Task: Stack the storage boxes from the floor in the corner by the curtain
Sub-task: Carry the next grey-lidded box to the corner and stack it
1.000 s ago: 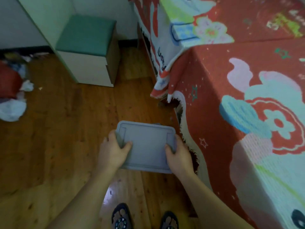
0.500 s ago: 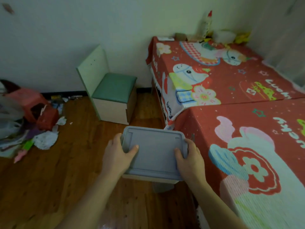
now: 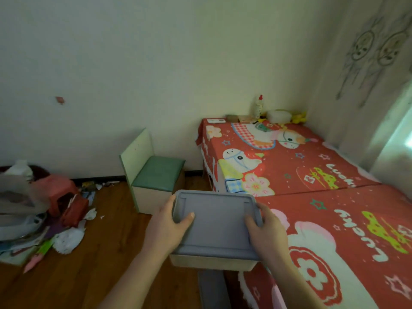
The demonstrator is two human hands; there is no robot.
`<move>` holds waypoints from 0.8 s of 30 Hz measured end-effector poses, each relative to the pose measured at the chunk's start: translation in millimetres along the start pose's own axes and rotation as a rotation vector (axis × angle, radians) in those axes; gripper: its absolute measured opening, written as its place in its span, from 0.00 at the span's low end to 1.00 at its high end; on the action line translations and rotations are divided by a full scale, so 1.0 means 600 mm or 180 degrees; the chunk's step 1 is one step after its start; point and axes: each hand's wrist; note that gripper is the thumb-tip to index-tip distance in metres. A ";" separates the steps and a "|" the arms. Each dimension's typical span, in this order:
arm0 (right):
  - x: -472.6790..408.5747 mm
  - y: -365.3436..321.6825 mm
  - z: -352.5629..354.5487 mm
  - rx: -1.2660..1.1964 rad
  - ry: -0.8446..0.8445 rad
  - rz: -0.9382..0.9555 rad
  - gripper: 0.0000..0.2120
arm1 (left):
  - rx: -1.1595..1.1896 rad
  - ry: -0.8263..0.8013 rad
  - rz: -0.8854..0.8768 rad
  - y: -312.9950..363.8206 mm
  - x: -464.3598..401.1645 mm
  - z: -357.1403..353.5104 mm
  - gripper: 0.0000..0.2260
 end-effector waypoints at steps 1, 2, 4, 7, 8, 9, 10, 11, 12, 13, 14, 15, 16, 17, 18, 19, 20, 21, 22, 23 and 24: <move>-0.001 -0.005 0.012 -0.0002 0.0016 0.0001 0.25 | 0.0018 -0.0018 -0.0074 0.013 0.004 0.008 0.35; -0.003 -0.017 0.038 -0.0007 0.0055 0.0008 0.26 | 0.0038 -0.0022 -0.0143 0.036 0.015 0.022 0.35; -0.006 -0.030 0.071 0.0041 0.0077 0.0046 0.27 | 0.0022 -0.0059 -0.0198 0.067 0.027 0.041 0.35; -0.009 -0.049 0.121 0.0037 0.0148 0.0122 0.27 | -0.0060 -0.0030 -0.0227 0.108 0.046 0.061 0.36; -0.011 -0.055 0.139 0.0020 0.0196 0.0160 0.27 | -0.0102 -0.0014 -0.0245 0.122 0.053 0.066 0.36; -0.012 -0.061 0.155 0.0023 0.0235 0.0189 0.26 | -0.0135 0.0004 -0.0255 0.135 0.061 0.070 0.36; -0.011 -0.064 0.171 0.0038 0.0255 0.0223 0.26 | -0.0181 0.0017 -0.0270 0.146 0.068 0.073 0.36; -0.007 -0.066 0.193 0.0059 0.0260 0.0224 0.26 | -0.0220 0.0035 -0.0289 0.161 0.080 0.074 0.36; -0.007 -0.068 0.202 0.0066 0.0259 0.0240 0.26 | -0.0245 0.0044 -0.0308 0.167 0.084 0.075 0.35; -0.006 -0.070 0.219 0.0061 0.0287 0.0239 0.27 | -0.0246 0.0054 -0.0341 0.179 0.090 0.075 0.35; -0.005 -0.070 0.233 0.0058 0.0323 0.0250 0.27 | -0.0231 0.0053 -0.0371 0.189 0.095 0.074 0.35; -0.004 -0.071 0.250 0.0063 0.0365 0.0257 0.27 | -0.0206 0.0054 -0.0394 0.202 0.100 0.073 0.35; -0.004 -0.071 0.262 0.0077 0.0405 0.0271 0.27 | -0.0173 0.0055 -0.0424 0.211 0.104 0.072 0.35; -0.002 -0.071 0.278 0.0095 0.0452 0.0277 0.27 | -0.0135 0.0053 -0.0467 0.224 0.109 0.070 0.36; -0.001 -0.070 0.293 0.0119 0.0499 0.0284 0.27 | -0.0093 0.0054 -0.0507 0.235 0.114 0.067 0.36; 0.000 -0.069 0.303 0.0139 0.0536 0.0293 0.27 | -0.0059 0.0057 -0.0532 0.243 0.118 0.065 0.36; 0.002 -0.067 0.316 0.0170 0.0594 0.0284 0.27 | -0.0029 0.0046 -0.0589 0.253 0.123 0.062 0.36; 0.007 -0.065 0.328 0.0200 0.0639 0.0253 0.26 | -0.0003 0.0026 -0.0640 0.261 0.129 0.059 0.35; 0.012 -0.063 0.337 0.0223 0.0675 0.0216 0.26 | 0.0017 0.0012 -0.0678 0.266 0.134 0.056 0.35; 0.020 -0.060 0.349 0.0241 0.0720 0.0168 0.26 | 0.0027 -0.0017 -0.0737 0.274 0.140 0.053 0.35; 0.029 -0.059 0.358 0.0254 0.0758 0.0133 0.27 | 0.0032 -0.0054 -0.0799 0.282 0.145 0.050 0.35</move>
Point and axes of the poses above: each hand's wrist, its own x-axis away from the middle knuckle, its own z-axis out of the back of the hand, y = z × x, and after that the axes turned 14 degrees about z, right-handed
